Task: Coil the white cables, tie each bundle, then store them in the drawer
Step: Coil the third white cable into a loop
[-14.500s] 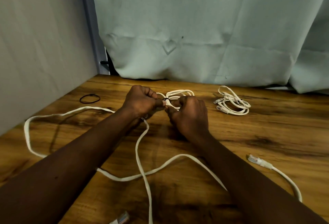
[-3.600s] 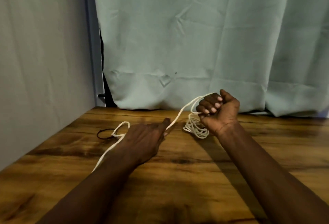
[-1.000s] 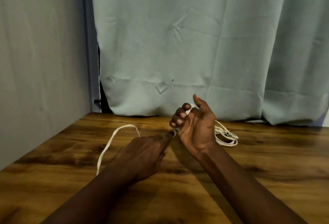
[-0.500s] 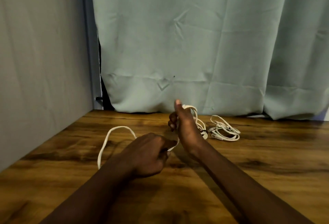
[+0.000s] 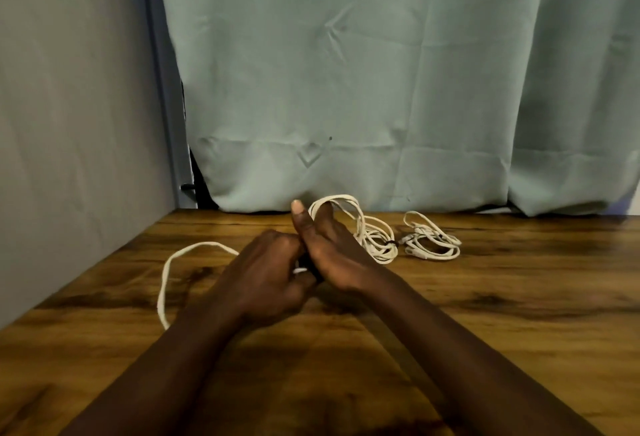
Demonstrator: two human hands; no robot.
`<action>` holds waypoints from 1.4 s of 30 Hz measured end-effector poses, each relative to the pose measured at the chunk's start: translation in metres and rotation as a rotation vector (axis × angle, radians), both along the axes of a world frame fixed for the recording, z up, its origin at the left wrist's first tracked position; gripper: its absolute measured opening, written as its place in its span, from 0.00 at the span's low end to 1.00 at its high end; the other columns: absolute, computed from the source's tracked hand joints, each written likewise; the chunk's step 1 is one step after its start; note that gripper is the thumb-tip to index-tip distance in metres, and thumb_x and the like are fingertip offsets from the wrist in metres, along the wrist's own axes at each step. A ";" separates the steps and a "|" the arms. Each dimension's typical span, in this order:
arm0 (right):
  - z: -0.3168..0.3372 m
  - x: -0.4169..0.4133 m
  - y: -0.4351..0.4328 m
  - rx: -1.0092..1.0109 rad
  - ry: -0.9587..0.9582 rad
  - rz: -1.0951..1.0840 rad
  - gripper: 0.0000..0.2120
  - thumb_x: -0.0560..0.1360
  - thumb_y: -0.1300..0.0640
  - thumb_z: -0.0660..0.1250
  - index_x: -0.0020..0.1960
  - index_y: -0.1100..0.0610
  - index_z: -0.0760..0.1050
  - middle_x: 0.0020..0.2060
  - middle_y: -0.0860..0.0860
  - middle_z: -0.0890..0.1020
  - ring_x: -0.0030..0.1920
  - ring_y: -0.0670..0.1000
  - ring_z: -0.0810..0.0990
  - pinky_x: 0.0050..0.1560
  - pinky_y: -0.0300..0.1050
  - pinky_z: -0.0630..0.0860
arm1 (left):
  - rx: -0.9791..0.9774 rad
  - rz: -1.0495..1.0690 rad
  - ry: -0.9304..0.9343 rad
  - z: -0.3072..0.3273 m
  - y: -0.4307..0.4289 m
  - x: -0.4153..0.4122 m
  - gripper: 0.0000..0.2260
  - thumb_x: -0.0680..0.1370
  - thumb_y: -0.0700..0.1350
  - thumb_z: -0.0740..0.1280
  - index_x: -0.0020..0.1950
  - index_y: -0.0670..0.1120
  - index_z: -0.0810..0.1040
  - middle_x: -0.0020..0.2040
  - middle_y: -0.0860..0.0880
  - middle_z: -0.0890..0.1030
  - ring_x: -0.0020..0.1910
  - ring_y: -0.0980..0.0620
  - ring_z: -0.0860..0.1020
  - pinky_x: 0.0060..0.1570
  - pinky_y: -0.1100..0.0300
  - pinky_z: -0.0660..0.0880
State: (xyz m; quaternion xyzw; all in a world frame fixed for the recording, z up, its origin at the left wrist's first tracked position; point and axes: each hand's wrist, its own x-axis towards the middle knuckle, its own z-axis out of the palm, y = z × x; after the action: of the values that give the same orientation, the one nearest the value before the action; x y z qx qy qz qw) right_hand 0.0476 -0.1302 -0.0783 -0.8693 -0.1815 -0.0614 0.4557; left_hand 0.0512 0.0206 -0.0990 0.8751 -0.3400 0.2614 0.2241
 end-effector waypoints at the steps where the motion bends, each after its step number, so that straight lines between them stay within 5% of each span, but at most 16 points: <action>1: 0.000 0.000 -0.001 -0.006 -0.015 0.004 0.39 0.76 0.25 0.45 0.71 0.52 0.66 0.61 0.49 0.79 0.61 0.48 0.78 0.62 0.52 0.72 | -0.001 0.031 -0.013 0.004 0.004 -0.002 0.13 0.70 0.57 0.66 0.44 0.50 0.81 0.37 0.55 0.83 0.35 0.57 0.79 0.34 0.53 0.74; 4: -0.006 0.007 -0.003 -0.055 -0.079 0.035 0.33 0.75 0.23 0.43 0.52 0.43 0.76 0.45 0.38 0.82 0.49 0.39 0.79 0.54 0.49 0.74 | 0.022 0.100 -0.098 0.020 0.015 -0.007 0.13 0.68 0.62 0.67 0.41 0.53 0.76 0.31 0.55 0.77 0.31 0.56 0.75 0.31 0.53 0.71; 7: -0.011 0.004 -0.005 -0.126 -0.095 0.070 0.39 0.74 0.22 0.40 0.60 0.45 0.79 0.53 0.45 0.84 0.55 0.48 0.81 0.58 0.53 0.76 | 0.127 0.104 -0.186 0.039 0.024 -0.005 0.15 0.68 0.63 0.68 0.41 0.52 0.77 0.32 0.56 0.78 0.31 0.56 0.77 0.31 0.53 0.74; 9: -0.008 0.003 -0.002 -0.108 -0.088 0.080 0.35 0.78 0.26 0.43 0.58 0.47 0.80 0.53 0.49 0.84 0.55 0.52 0.82 0.59 0.54 0.76 | 0.205 0.085 -0.246 0.055 0.029 0.001 0.18 0.67 0.65 0.68 0.41 0.52 0.77 0.32 0.56 0.80 0.31 0.54 0.79 0.31 0.55 0.74; 11: -0.006 0.003 0.003 0.116 0.015 0.128 0.29 0.80 0.28 0.47 0.42 0.44 0.80 0.41 0.47 0.82 0.42 0.50 0.81 0.47 0.50 0.75 | 0.206 0.092 -0.293 0.070 0.033 0.011 0.21 0.64 0.69 0.69 0.39 0.53 0.76 0.30 0.57 0.77 0.29 0.56 0.76 0.30 0.59 0.69; 14: -0.003 0.013 0.006 0.594 0.285 0.240 0.34 0.81 0.32 0.50 0.25 0.49 0.71 0.22 0.43 0.65 0.22 0.44 0.61 0.26 0.39 0.58 | 0.054 0.103 -0.247 0.080 0.036 0.025 0.28 0.65 0.77 0.67 0.38 0.52 0.75 0.30 0.55 0.78 0.30 0.55 0.77 0.31 0.55 0.73; 17: 0.001 0.019 -0.003 0.900 0.506 0.367 0.29 0.83 0.38 0.53 0.27 0.50 0.62 0.20 0.45 0.59 0.17 0.43 0.55 0.19 0.33 0.50 | -0.172 0.035 -0.119 0.061 0.036 0.041 0.24 0.72 0.71 0.67 0.39 0.50 0.78 0.32 0.50 0.80 0.31 0.49 0.79 0.33 0.46 0.76; 20: 0.000 0.021 -0.013 1.088 0.572 0.457 0.28 0.84 0.44 0.56 0.25 0.50 0.62 0.18 0.45 0.58 0.15 0.43 0.55 0.20 0.31 0.50 | -0.271 0.018 -0.088 0.034 0.025 0.048 0.19 0.78 0.65 0.66 0.42 0.50 0.80 0.31 0.50 0.78 0.29 0.51 0.75 0.31 0.47 0.73; 25: 0.002 0.034 -0.025 1.275 0.502 0.390 0.28 0.83 0.49 0.56 0.23 0.50 0.61 0.16 0.46 0.57 0.13 0.44 0.56 0.18 0.28 0.52 | 0.013 0.109 -0.242 0.016 0.014 0.047 0.17 0.83 0.58 0.56 0.51 0.52 0.80 0.38 0.53 0.79 0.37 0.50 0.79 0.34 0.51 0.73; 32: 0.004 0.047 -0.055 1.568 0.433 0.125 0.29 0.83 0.49 0.53 0.23 0.51 0.61 0.17 0.46 0.58 0.14 0.45 0.57 0.19 0.31 0.50 | 0.231 0.001 0.108 0.011 -0.014 0.017 0.14 0.84 0.48 0.60 0.70 0.59 0.71 0.37 0.58 0.77 0.37 0.56 0.76 0.37 0.56 0.71; 35: 0.009 0.051 -0.064 1.661 0.366 -0.035 0.24 0.84 0.49 0.53 0.29 0.50 0.61 0.17 0.46 0.60 0.15 0.46 0.58 0.19 0.31 0.53 | 0.454 0.119 0.103 0.015 -0.019 0.003 0.28 0.82 0.46 0.63 0.79 0.59 0.57 0.46 0.58 0.73 0.43 0.53 0.73 0.43 0.56 0.70; 38: 0.016 0.056 -0.087 1.704 0.284 -0.175 0.19 0.83 0.51 0.52 0.33 0.50 0.60 0.18 0.46 0.62 0.17 0.46 0.60 0.20 0.31 0.58 | 0.828 0.326 0.076 0.010 -0.018 -0.009 0.31 0.86 0.49 0.57 0.83 0.54 0.43 0.64 0.45 0.73 0.53 0.44 0.78 0.49 0.50 0.75; 42: 0.008 0.059 -0.090 1.605 0.238 -0.211 0.18 0.83 0.51 0.53 0.34 0.50 0.62 0.20 0.46 0.67 0.18 0.46 0.64 0.22 0.32 0.58 | 0.958 0.331 -0.047 0.005 -0.015 -0.010 0.27 0.86 0.49 0.55 0.83 0.54 0.48 0.69 0.42 0.71 0.53 0.43 0.79 0.44 0.49 0.76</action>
State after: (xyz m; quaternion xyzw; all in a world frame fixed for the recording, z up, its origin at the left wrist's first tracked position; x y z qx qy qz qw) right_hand 0.1071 -0.2201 -0.0706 -0.2914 0.0500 -0.1224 0.9474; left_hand 0.0413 0.0054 -0.0942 0.9156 -0.2834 0.1278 -0.2548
